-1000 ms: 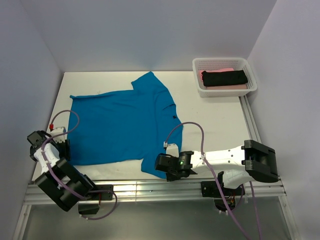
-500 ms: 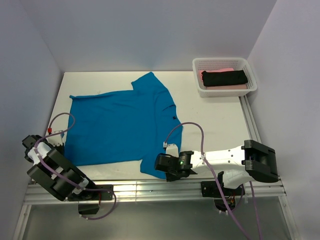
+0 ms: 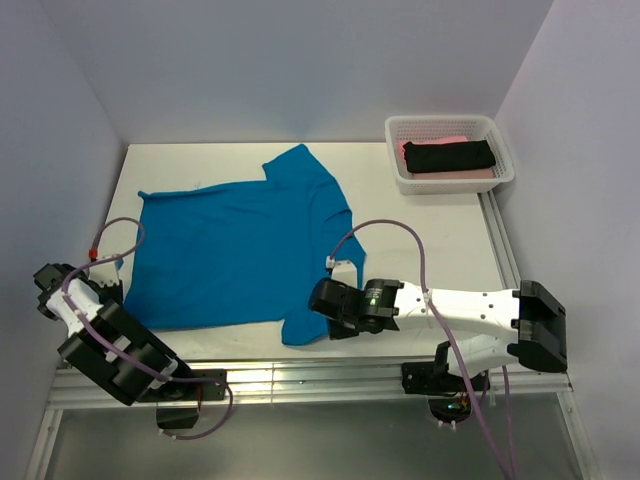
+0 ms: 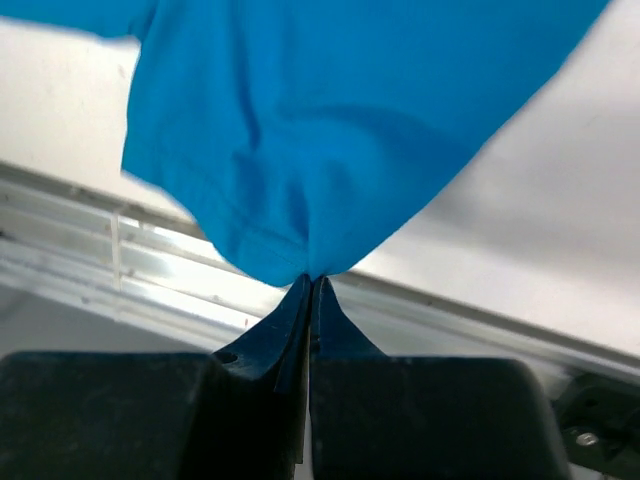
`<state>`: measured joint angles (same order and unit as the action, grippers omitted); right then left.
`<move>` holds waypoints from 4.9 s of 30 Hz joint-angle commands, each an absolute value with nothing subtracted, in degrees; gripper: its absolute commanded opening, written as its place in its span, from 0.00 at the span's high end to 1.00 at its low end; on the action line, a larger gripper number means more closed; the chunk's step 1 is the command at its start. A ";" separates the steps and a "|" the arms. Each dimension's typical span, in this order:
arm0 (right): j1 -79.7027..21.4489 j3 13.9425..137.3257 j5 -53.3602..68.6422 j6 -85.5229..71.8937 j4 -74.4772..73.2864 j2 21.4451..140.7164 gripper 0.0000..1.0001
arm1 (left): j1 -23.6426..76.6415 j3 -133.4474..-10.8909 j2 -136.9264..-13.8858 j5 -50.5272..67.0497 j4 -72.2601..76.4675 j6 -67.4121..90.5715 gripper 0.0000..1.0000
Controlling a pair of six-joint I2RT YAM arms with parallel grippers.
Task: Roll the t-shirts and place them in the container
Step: Fold the tshirt
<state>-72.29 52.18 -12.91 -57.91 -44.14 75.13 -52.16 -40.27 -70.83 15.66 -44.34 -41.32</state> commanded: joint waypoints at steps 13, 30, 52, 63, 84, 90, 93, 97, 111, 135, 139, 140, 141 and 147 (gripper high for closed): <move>-59.42 61.69 -12.66 -41.41 -43.77 76.02 1.00 | -52.21 -50.09 -77.25 20.65 -47.72 -38.33 1.00; -55.28 76.55 -14.33 -34.02 -51.59 78.75 1.00 | -46.14 -47.28 -76.99 16.79 -42.72 -33.40 1.00; -51.07 80.78 -12.57 -29.36 -52.47 81.04 1.00 | -45.44 -49.92 -77.78 13.20 -45.61 -27.34 1.00; -49.66 79.37 -10.90 -28.48 -50.36 80.86 1.00 | -45.44 -56.69 -78.14 12.38 -51.33 -24.00 1.00; -46.67 84.55 -10.46 -24.79 -50.10 84.81 1.00 | -40.70 -57.92 -79.10 12.39 -48.52 -17.58 1.00; -45.88 89.12 -10.20 -23.12 -51.42 87.80 1.00 | -40.43 -58.71 -81.12 12.57 -47.02 -15.82 1.00; -44.91 90.52 -9.85 -22.33 -51.77 89.47 1.00 | -40.52 -59.15 -82.52 12.74 -46.41 -14.86 1.00; -43.77 92.37 -9.41 -21.45 -52.29 91.05 1.00 | -40.43 -59.85 -84.11 12.92 -45.88 -13.80 1.00; -39.55 98.69 -6.24 -18.20 -52.91 96.76 1.00 | -38.32 -63.98 -89.03 11.16 -46.05 -9.41 1.00; -35.16 103.62 -2.55 -16.00 -52.03 102.74 1.00 | -35.16 -69.52 -94.48 9.67 -46.76 -5.71 1.00; -34.63 104.68 -2.02 -15.82 -52.21 103.71 1.00 | -35.07 -70.40 -95.18 9.67 -47.02 -5.54 1.00; -34.63 105.11 -1.93 -15.65 -52.21 104.15 1.00 | -35.07 -70.49 -95.45 9.67 -46.93 -5.45 1.00; -34.45 105.55 -1.85 -15.56 -52.29 104.41 1.00 | -35.07 -70.66 -95.45 9.75 -46.93 -5.36 1.00; -34.28 108.28 -2.02 -15.21 -53.17 106.52 1.00 | -34.98 -71.63 -95.98 9.84 -46.93 -5.19 1.00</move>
<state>-34.76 104.73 -1.87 -16.53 -52.93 106.04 -35.16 -68.95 -95.55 10.20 -47.03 -6.20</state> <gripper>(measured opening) 0.009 0.032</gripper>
